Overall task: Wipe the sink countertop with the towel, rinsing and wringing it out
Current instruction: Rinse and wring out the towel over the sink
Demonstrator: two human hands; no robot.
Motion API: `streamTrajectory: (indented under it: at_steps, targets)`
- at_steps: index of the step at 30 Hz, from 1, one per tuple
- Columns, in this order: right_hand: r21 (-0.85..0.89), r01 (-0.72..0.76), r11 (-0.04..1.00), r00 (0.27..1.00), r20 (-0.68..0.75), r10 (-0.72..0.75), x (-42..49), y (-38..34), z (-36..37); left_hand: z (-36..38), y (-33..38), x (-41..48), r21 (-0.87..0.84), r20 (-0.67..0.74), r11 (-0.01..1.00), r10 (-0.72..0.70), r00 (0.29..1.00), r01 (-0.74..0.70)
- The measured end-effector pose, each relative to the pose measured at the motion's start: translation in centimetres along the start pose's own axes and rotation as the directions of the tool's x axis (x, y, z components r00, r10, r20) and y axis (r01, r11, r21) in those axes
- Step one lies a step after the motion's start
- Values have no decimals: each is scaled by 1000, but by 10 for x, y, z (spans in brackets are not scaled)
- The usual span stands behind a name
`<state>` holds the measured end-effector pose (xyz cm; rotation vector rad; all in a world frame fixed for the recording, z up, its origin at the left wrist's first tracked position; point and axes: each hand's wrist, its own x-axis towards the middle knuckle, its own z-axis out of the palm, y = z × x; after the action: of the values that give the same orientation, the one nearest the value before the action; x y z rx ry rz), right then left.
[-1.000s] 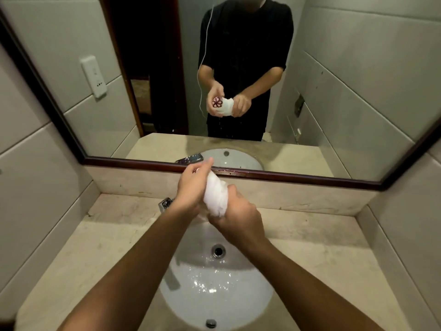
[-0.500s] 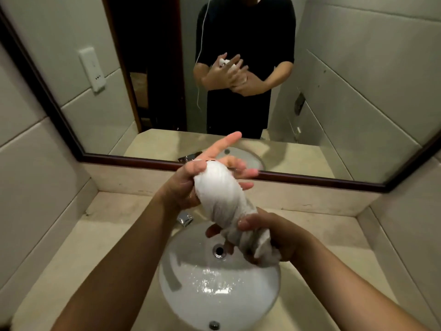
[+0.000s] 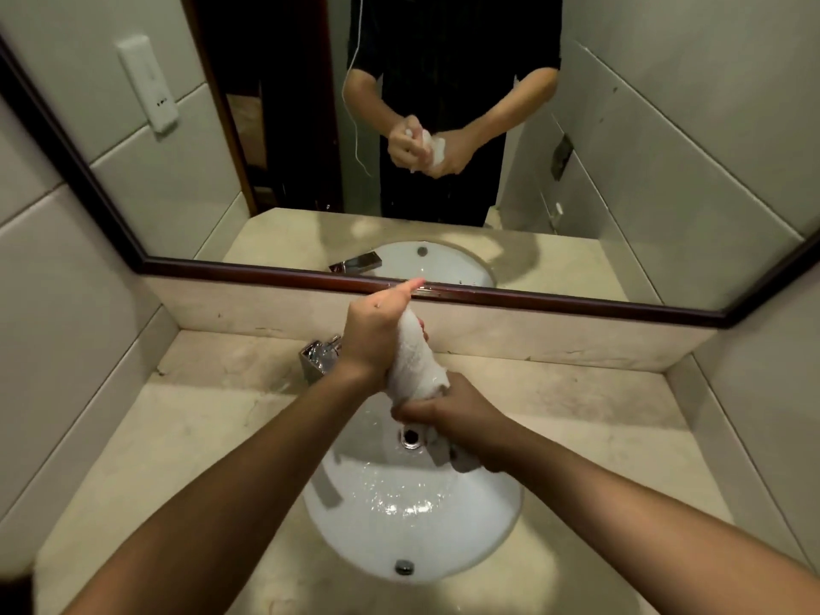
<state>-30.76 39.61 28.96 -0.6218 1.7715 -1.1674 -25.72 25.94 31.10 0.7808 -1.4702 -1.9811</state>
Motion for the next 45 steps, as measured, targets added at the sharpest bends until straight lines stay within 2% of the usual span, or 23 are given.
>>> streamTrajectory:
  at_steps: [5,8,11,12,14,18,21,23,27,31,36,40,43,45]
  targets:
    - [17,-89,996,988,-127,90,21,25,13,-5,-35,24,292,-78,956,39,996,-15]
    - [72,-104,992,983,-143,114,28,31,16,-6,-42,31,300,-84,953,-5,996,30]
    - [134,-92,987,992,-69,102,25,24,15,-9,-41,35,192,-73,967,-153,985,165]
    - [124,-83,989,996,-34,88,21,18,11,-10,-34,32,157,-34,967,-196,980,199]
    - [108,-90,990,995,53,85,10,6,-1,-15,-19,24,128,148,970,-226,963,208]
    - [165,-147,975,945,314,90,-12,-10,-24,-29,8,15,138,489,989,-108,865,45]
    - [270,-186,945,884,466,41,-18,-13,-29,-24,19,7,27,526,999,-51,849,43]
    - [268,-155,951,876,482,7,-22,-17,-25,-19,27,1,-23,531,999,-18,847,36]
    - [197,-92,976,931,366,14,-30,-20,-17,-16,31,-10,6,437,998,47,898,-55]
    - [88,-55,995,964,265,30,-24,-14,-12,-12,15,-13,78,313,996,14,950,-40]
    - [36,-35,999,993,118,30,-5,9,-2,-10,-15,1,243,166,969,8,986,-49]
    - [66,-86,994,996,-5,87,23,49,5,-3,-57,18,434,56,896,81,995,-97]
    - [54,-87,995,993,-73,91,40,83,6,7,-86,18,560,35,817,144,989,-139]
    - [52,-76,996,990,-114,82,46,100,8,10,-106,22,576,6,813,105,994,-89]
